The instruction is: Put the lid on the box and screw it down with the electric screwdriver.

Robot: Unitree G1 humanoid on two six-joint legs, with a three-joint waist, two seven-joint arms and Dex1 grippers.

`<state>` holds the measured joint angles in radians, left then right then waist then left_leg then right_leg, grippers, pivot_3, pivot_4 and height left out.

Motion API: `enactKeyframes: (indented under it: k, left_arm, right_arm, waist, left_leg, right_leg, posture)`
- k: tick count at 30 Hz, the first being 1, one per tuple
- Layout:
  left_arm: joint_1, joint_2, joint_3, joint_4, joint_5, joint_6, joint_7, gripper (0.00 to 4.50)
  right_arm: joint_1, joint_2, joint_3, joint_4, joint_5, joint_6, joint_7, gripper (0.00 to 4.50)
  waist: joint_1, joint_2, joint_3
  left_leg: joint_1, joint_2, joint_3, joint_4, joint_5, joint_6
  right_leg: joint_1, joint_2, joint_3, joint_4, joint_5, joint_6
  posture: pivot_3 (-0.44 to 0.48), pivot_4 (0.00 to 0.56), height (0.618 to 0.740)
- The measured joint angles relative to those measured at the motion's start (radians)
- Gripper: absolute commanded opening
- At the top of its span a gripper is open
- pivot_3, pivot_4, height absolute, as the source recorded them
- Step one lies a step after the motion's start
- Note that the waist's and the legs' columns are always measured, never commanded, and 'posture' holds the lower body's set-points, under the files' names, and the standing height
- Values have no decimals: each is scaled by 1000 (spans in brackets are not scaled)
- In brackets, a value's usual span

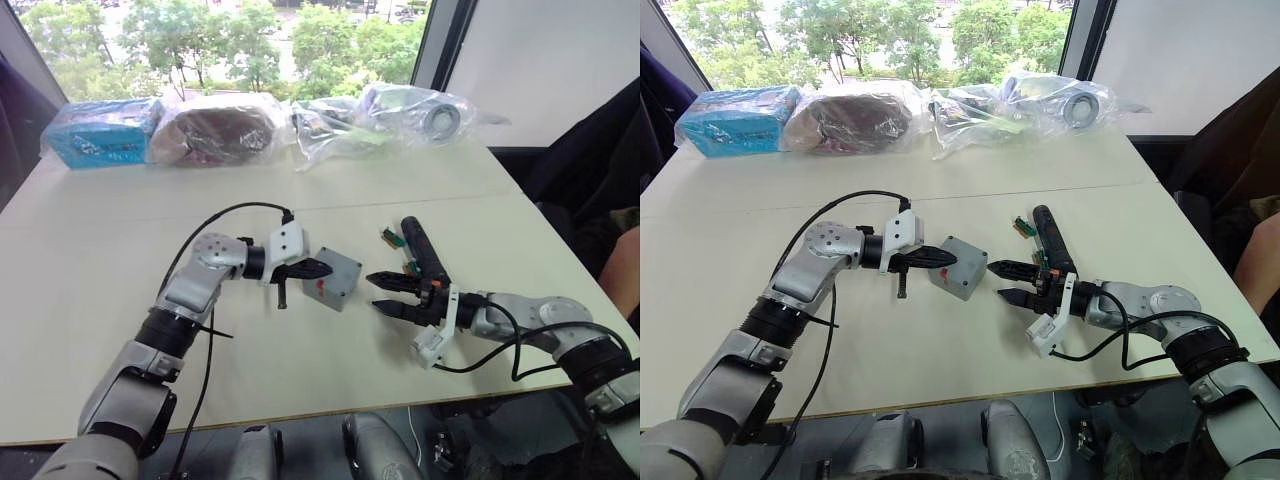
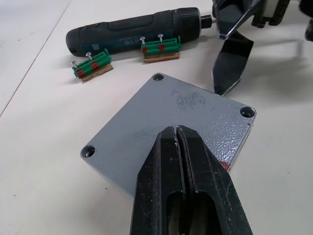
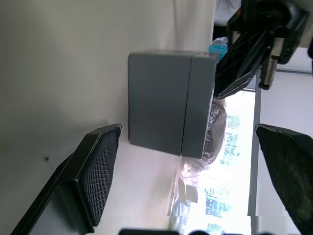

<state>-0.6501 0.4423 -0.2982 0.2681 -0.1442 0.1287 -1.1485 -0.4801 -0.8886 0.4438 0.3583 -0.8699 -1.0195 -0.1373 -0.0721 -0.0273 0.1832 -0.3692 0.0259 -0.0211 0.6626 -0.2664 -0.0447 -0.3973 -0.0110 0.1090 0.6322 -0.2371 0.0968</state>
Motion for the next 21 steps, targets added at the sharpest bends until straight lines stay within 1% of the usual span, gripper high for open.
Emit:
enactKeyframes:
  k: [2, 4, 7, 8, 10, 13, 16, 17, 21]
  left_arm:
    - [11, -8, 22, -13, -20, 27, 3, 0]
    - [20, -10, 42, -38, -46, 81, 15, 0]
    - [29, -3, 82, -81, -82, 163, 40, 0]
    - [29, 9, 95, -101, -85, 178, 54, 0]
    - [28, 39, 130, -136, -84, 195, 87, 0]
    - [29, 69, 166, -154, -82, 209, 127, 0]
    - [58, 77, 169, -149, -75, 207, 154, 0]
    - [69, 77, 169, -144, -71, 205, 158, 0]
    - [108, 60, 140, -100, -39, 175, 170, 0]
  right_arm:
    - [4, 4, 1, -1, 155, 15, 111, 4460]
    - [20, 5, 5, -33, 348, 83, 270, 4460]
    - [73, 4, 11, -129, 572, 243, 502, 3864]
    - [92, 4, 11, -173, 638, 317, 575, 3515]
    - [122, 13, 7, -248, 731, 473, 675, 2835]
    - [144, 61, -30, -349, 833, 709, 754, 1693]
    - [158, 89, -59, -442, 877, 910, 808, 311]
    - [159, 95, -63, -458, 881, 963, 819, 86]
    - [159, 151, -69, -510, 890, 1144, 850, 86]
  waist:
    - [-1, 0, 0]
    - [0, -1, 1]
    - [2, -1, 2]
    - [2, -1, 2]
    - [1, 0, 2]
    - [4, 0, 3]
    - [5, 0, 3]
    - [7, 0, 3]
    - [7, 0, 3]
  left_leg:
    - [0, 0, 0, 0, 0, 0]
    - [-1, 0, -1, 0, 0, 0]
    - [-5, 1, -2, 0, 0, 0]
    - [-6, 1, -3, 0, 0, 0]
    - [-5, 1, -2, 0, 0, 0]
    - [-6, 1, -2, 0, 0, 0]
    - [-7, 1, -2, 0, 0, 0]
    - [-8, 1, -2, 0, 0, 0]
    - [-10, 1, -2, 0, 0, 0]
  right_leg:
    - [0, 0, 0, 0, 0, 0]
    - [-1, 0, 0, 0, 0, 0]
    - [-4, 0, -1, 0, 2, -2]
    - [-5, 0, -1, 0, 2, -2]
    - [-5, 0, -1, 0, 2, -2]
    - [-6, 0, -2, 1, 2, -2]
    - [-7, 0, -2, 1, 1, -1]
    - [-8, 0, -2, 0, 1, -1]
    - [-11, 0, -2, 0, 1, -1]
  posture:
    - [0, 150, 740]
    - [0, 150, 740]
    - [0, 150, 740]
    - [0, 150, 740]
    - [0, 150, 740]
    - [0, 150, 740]
    - [0, 150, 740]
    - [0, 150, 740]
    - [0, 150, 740]
